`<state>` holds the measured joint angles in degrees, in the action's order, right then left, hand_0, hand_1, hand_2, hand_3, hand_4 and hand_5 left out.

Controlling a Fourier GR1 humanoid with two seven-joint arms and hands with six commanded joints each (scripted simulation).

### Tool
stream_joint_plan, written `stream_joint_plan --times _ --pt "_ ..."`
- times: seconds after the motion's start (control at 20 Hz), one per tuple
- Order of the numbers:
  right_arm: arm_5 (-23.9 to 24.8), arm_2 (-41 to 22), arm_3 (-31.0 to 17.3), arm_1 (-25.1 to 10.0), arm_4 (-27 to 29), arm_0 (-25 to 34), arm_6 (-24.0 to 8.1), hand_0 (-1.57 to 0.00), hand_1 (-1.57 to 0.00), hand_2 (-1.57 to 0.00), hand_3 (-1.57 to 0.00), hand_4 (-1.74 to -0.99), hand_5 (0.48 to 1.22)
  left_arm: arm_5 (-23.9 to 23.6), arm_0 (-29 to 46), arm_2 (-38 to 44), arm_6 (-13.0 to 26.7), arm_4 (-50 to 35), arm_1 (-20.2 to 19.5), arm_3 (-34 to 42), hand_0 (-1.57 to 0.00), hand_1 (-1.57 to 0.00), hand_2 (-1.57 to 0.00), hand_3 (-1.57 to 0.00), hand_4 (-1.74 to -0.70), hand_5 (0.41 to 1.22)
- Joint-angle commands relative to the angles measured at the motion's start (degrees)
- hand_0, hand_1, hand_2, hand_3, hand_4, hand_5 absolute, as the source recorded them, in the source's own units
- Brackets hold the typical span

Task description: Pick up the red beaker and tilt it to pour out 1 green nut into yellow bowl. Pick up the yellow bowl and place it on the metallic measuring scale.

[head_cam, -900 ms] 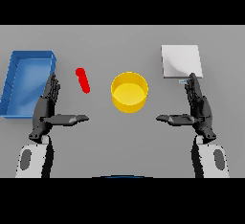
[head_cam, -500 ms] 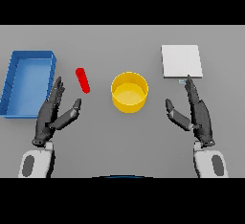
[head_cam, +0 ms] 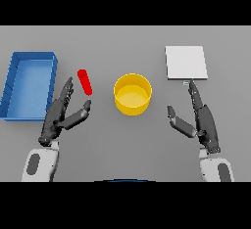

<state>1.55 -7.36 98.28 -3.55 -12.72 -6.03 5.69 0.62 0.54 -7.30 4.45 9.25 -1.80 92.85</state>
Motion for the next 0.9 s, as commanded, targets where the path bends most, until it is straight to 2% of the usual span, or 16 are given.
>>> stream_joint_plan --times 0.0,0.15,0.25,0.35,0.55,0.65,0.7,0.85 --pt "0.14 -0.09 -0.15 0.37 0.01 0.33 -0.62 0.0 0.0 0.0 0.0 -1.28 0.679 0.21 -1.91 0.67 -0.32 -0.49 -0.06 -1.66 0.0 0.0 0.0 0.0 -1.33 0.713" --pt "-0.4 0.9 -0.26 -0.13 1.42 0.17 0.11 0.0 0.0 0.0 0.0 -1.304 0.678 0.17 -5.66 1.54 -0.72 -0.29 0.15 -6.86 0.0 0.0 0.0 0.0 -1.38 0.738" --pt "-0.02 0.88 -0.73 0.36 1.3 0.62 -0.56 0.0 0.0 0.0 0.0 -1.312 0.681 -0.5 -8.57 2.87 -1.32 -0.33 0.16 -10.42 0.0 0.0 0.0 0.0 -1.38 0.739" --pt "-0.29 0.39 0.21 0.61 1.37 -0.1 0.2 0.0 0.0 0.0 0.0 -1.329 0.685 -1.16 -11.01 3.91 -1.96 0.15 -0.19 -14.11 0.0 0.0 0.0 0.0 -1.37 0.733" --pt "-0.21 0.92 -0.46 0.42 1.56 0.92 -1.96 0.0 0.0 0.0 0.0 -1.341 0.689 -1.75 -15.82 5.83 -3.08 -0.32 0.59 -21.69 0.0 0.0 0.0 0.0 -1.34 0.717" --pt "-0.02 1.01 -0.57 0.37 1.44 -0.14 -0.61 0.0 0.0 0.0 0.0 -1.338 0.688 -1.33 -18.17 6.83 -4.19 -0.97 0.6 -24.98 0.0 0.0 0.0 0.0 -1.33 0.714" --pt "0.0 1.3 -0.35 0.28 1.75 1.06 -1.44 0.0 0.0 0.0 0.0 -1.338 0.688 -1.63 -19.45 6.99 -4.29 -0.62 0.52 -26.1 0.0 0.0 0.0 0.0 -1.32 0.712" --pt "-0.06 1.17 -0.7 0.43 1.7 0.65 -0.35 0.0 0.0 0.0 0.0 -1.331 0.687 -1.92 -22.38 7.67 -4.93 -0.48 0.48 -29.08 0.0 0.0 0.0 0.0 -1.32 0.706"
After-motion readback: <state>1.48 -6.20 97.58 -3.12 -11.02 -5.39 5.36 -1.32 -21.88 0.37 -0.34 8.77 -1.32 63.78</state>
